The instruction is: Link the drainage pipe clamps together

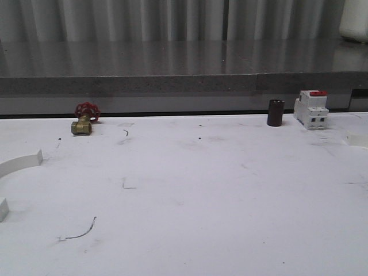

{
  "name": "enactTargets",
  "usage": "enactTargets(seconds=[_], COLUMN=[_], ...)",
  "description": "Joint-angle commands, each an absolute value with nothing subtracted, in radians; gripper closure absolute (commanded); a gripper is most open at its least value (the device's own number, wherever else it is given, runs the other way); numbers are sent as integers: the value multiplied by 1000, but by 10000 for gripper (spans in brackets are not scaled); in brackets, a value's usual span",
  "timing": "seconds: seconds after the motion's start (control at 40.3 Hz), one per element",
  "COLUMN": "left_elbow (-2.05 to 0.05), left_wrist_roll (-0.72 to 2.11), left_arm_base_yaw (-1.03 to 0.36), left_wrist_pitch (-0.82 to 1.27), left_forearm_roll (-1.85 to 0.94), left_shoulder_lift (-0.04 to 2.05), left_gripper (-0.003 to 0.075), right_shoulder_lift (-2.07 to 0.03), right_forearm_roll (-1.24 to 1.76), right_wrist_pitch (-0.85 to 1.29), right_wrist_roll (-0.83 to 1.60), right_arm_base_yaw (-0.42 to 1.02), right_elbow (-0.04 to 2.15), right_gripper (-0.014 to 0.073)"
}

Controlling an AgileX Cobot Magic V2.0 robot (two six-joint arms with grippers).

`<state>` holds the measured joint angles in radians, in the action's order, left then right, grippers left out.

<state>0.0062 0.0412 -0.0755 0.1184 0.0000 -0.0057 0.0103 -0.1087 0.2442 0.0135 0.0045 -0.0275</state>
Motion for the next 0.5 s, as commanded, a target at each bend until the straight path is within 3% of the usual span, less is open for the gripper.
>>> enactTargets(seconds=[0.0, 0.248, 0.471], left_elbow=[9, -31, -329], left_wrist_roll=[43, 43, 43], left_arm_base_yaw=[-72, -72, -72], left_wrist_pitch=[6, -333, 37], left_forearm_roll=[0, 0, 0], left_shoulder_lift=[-19, -19, 110], left_gripper=[741, 741, 741], right_shoulder_lift=[27, 27, -70], right_forearm_roll=[-79, 29, 29], right_wrist_pitch=[122, 116, 271], right_wrist_roll=[20, 19, 19], right_arm_base_yaw=[-2, -2, -2], right_elbow=[-24, 50, 343], right_gripper=[664, 664, 664])
